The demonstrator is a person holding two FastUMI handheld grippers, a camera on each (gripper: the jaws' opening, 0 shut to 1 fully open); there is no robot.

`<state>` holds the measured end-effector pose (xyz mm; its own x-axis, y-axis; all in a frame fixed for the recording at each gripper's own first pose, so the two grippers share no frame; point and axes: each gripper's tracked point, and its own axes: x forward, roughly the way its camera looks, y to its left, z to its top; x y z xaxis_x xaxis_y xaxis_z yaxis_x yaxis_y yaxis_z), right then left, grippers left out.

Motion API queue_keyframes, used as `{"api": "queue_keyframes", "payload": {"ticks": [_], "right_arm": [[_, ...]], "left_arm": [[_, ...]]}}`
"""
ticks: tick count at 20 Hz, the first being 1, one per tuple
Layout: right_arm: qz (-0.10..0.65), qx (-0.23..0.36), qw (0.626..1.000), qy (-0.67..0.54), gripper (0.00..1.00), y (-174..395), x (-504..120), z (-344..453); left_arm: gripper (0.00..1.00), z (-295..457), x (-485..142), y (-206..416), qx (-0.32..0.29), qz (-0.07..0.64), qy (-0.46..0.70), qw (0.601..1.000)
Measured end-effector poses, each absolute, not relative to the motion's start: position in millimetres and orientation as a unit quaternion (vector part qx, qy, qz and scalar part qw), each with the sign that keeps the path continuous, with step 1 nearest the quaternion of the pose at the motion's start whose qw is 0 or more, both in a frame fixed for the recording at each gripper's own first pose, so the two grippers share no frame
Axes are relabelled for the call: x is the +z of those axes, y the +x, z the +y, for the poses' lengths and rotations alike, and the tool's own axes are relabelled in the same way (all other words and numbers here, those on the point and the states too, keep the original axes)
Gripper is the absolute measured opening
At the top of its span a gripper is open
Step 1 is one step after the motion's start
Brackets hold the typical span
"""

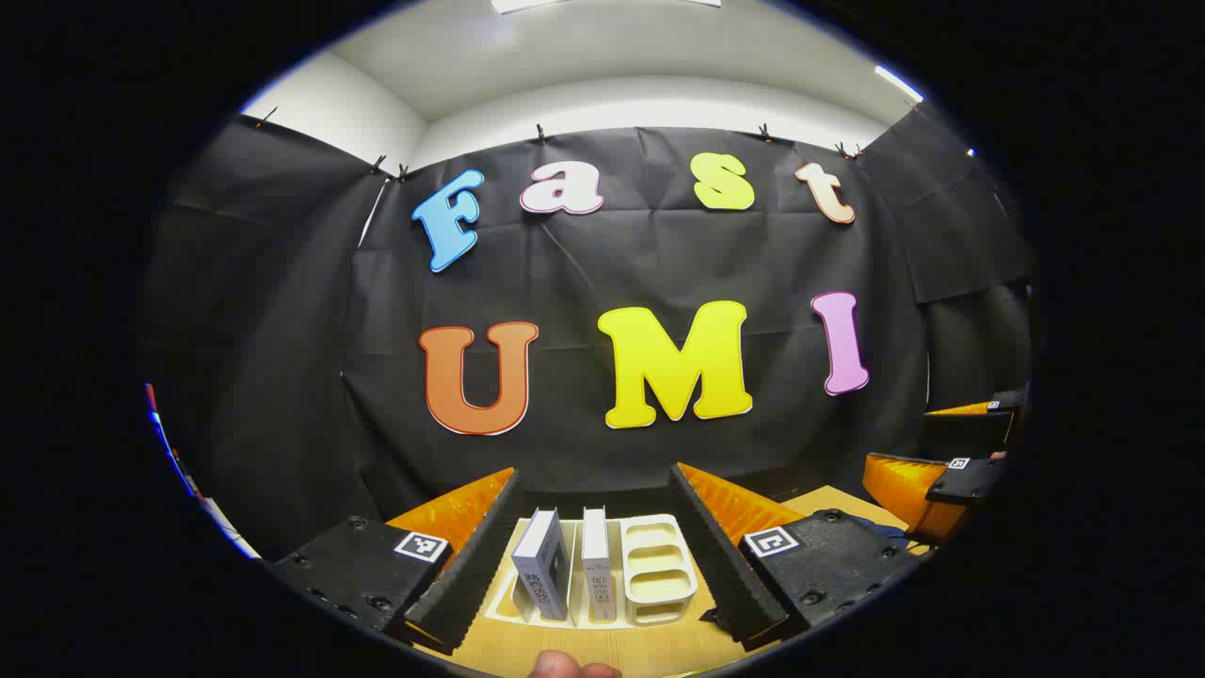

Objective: Open the schoolbag, grab two books from the bookshelf and put them into the schoolbag.

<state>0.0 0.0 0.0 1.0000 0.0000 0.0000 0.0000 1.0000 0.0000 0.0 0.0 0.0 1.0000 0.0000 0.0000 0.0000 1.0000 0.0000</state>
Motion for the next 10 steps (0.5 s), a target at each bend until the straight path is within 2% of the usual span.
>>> {"api": "queue_keyframes", "payload": {"ticks": [1, 2, 4, 5, 10], "right_arm": [[0.008, -0.006, 1.000, 0.002, 0.95, 1, -5, -2], [0.014, -0.008, 1.000, 0.005, 0.97, 2, -9, -2], [0.015, -0.005, 1.000, 0.007, 0.92, 4, -9, -1], [0.017, -0.004, 1.000, 0.005, 0.95, 6, -11, -2], [0.027, 0.002, 1.000, 0.009, 0.95, 10, -13, 0]], "left_arm": [[0.93, 1, -5, 1, -0.002, 0.007, -0.004, 1.000], [0.98, 2, -10, 2, -0.002, 0.014, -0.008, 1.000], [0.98, 4, -11, 1, -0.001, 0.016, -0.009, 1.000], [0.98, 4, -11, 2, -0.001, 0.016, -0.008, 1.000], [0.98, 4, -10, 7, -0.001, 0.014, -0.004, 1.000]]}}
